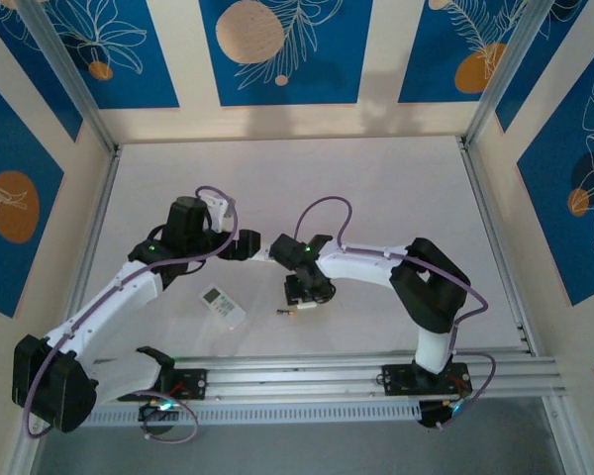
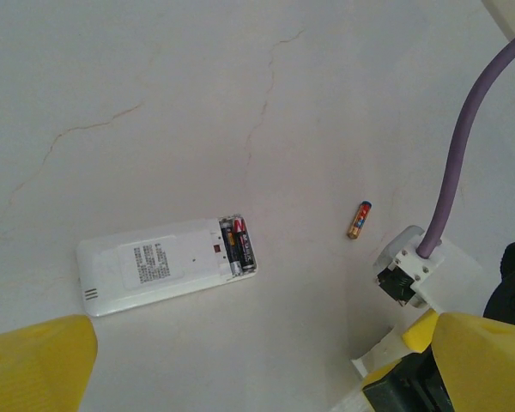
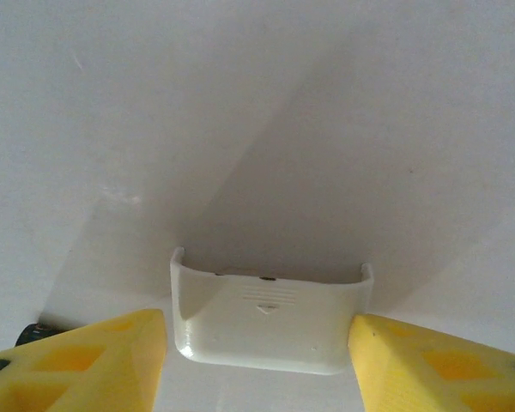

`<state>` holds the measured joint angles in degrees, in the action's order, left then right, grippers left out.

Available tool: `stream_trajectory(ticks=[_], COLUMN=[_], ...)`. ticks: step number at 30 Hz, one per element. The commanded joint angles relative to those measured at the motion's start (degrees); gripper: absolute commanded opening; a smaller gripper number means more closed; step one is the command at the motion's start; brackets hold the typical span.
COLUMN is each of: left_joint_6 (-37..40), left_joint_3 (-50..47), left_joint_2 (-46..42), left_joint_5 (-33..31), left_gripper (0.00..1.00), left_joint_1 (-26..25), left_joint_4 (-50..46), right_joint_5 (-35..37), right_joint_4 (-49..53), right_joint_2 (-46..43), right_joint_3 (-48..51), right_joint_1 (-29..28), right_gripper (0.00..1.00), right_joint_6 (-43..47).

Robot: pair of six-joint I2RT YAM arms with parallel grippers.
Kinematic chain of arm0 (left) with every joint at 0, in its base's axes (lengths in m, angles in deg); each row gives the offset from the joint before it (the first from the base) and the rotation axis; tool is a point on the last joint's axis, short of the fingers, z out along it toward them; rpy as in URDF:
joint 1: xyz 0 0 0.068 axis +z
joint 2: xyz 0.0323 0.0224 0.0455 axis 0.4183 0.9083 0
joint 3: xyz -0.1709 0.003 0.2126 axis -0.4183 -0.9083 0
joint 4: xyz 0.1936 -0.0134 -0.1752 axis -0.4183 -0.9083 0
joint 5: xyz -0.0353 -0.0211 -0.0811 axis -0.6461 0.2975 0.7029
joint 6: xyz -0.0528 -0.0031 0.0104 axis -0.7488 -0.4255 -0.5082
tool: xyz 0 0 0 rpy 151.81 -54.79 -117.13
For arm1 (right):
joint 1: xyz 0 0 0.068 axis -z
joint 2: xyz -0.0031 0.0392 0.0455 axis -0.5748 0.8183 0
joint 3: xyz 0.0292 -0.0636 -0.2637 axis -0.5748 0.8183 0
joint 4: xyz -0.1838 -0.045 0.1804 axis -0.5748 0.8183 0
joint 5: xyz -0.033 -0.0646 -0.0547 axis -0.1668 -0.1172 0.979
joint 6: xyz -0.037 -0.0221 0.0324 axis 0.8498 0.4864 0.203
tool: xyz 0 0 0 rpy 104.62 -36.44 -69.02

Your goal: Load the batteries into the remote control

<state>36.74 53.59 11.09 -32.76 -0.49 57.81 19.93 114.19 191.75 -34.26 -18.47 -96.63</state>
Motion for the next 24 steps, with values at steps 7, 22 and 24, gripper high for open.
stream_trajectory(ticks=[7, 22, 24], left_joint_6=[0.56, 0.53, -0.14], left_joint_3=[1.07, 0.97, 0.97], left_joint_2=[0.37, -0.24, -0.71], left_joint_5=[1.02, 0.4, 0.87], left_gripper=[1.0, 1.0, 1.0], left_joint_1=[1.04, 1.47, 1.95], left_joint_4=[1.01, -0.1, -0.44], right_joint_5=[1.93, -0.31, 1.48], right_joint_4=[3.33, 0.21, -0.55], right_joint_2=[2.85, 3.13, 1.14], right_joint_3=[0.28, -0.22, -0.64], right_joint_1=[0.32, 1.15, 2.14], right_gripper=[0.67, 0.48, 0.46], right_joint_6=[1.29, 3.64, 7.93])
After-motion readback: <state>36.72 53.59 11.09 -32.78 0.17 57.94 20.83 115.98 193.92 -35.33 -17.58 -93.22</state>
